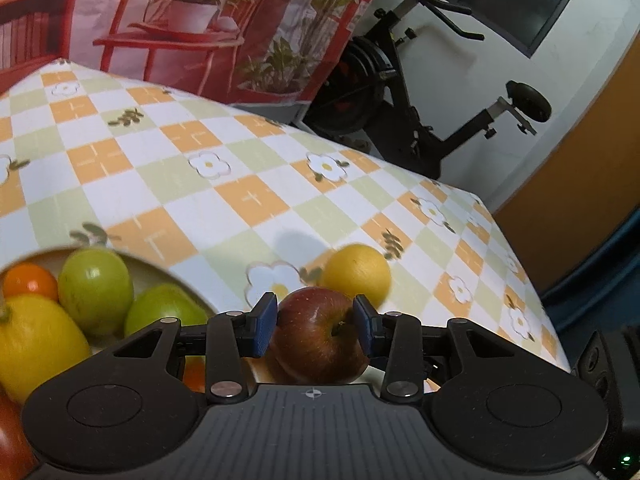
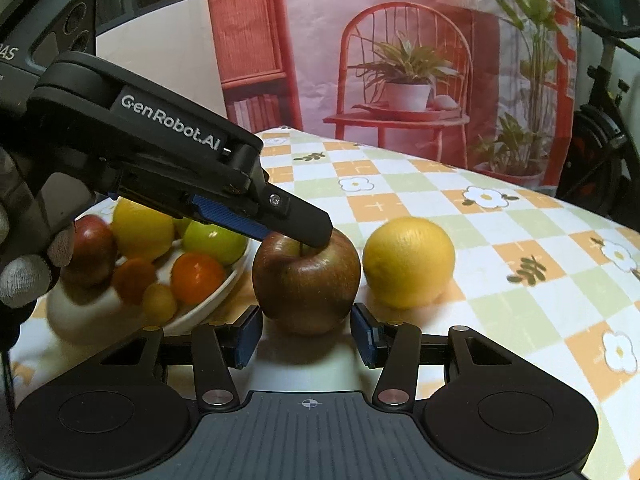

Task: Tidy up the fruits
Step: 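Grip a red apple between the left and right tools together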

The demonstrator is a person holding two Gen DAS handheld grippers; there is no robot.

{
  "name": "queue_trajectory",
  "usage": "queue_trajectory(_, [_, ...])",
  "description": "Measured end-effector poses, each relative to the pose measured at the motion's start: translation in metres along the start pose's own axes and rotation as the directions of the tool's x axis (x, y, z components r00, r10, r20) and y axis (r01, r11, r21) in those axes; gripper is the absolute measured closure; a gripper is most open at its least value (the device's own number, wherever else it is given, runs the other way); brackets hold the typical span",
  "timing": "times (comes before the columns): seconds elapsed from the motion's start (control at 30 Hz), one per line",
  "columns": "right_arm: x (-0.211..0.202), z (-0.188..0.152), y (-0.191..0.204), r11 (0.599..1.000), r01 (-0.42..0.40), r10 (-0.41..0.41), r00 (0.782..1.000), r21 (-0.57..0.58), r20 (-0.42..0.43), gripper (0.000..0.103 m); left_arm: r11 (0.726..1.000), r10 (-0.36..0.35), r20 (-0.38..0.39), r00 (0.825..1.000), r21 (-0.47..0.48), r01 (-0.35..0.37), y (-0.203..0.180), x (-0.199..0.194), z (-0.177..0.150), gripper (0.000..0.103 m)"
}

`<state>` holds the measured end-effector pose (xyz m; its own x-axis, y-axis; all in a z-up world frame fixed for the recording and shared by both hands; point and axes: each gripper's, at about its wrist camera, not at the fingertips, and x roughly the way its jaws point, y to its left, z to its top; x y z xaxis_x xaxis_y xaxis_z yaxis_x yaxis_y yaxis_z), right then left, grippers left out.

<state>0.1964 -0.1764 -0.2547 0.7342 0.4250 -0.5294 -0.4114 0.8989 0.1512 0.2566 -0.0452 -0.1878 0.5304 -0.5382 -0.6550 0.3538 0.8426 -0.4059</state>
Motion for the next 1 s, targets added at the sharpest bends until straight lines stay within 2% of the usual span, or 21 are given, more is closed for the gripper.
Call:
queue_trajectory(0.3, [-0.031, -0.021, 0.010, 1.000, -0.004, 0.004, 1.000, -0.010, -0.005, 0.058, 0.998, -0.054, -0.031, 0.998, -0.016, 0.054, -0.008, -0.014, -0.026, 0.061])
queue_trajectory(0.67, [-0.034, -0.024, 0.012, 1.000, -0.012, 0.012, 1.000, -0.020, 0.004, 0.055, 0.999, -0.035, -0.051, 0.998, 0.018, 0.036, -0.010, -0.019, -0.035, 0.062])
queue_trajectory(0.8, [-0.032, -0.021, 0.014, 0.999, -0.004, 0.005, 1.000, -0.034, 0.013, 0.049, 0.999, -0.029, -0.055, 0.998, 0.031, 0.031, -0.012, -0.019, -0.035, 0.062])
queue_trajectory(1.0, [-0.029, -0.019, 0.015, 0.999, -0.007, 0.008, 1.000, -0.047, 0.024, 0.049, 0.999, -0.026, -0.056, 0.998, 0.037, 0.028, -0.014, -0.019, -0.035, 0.062])
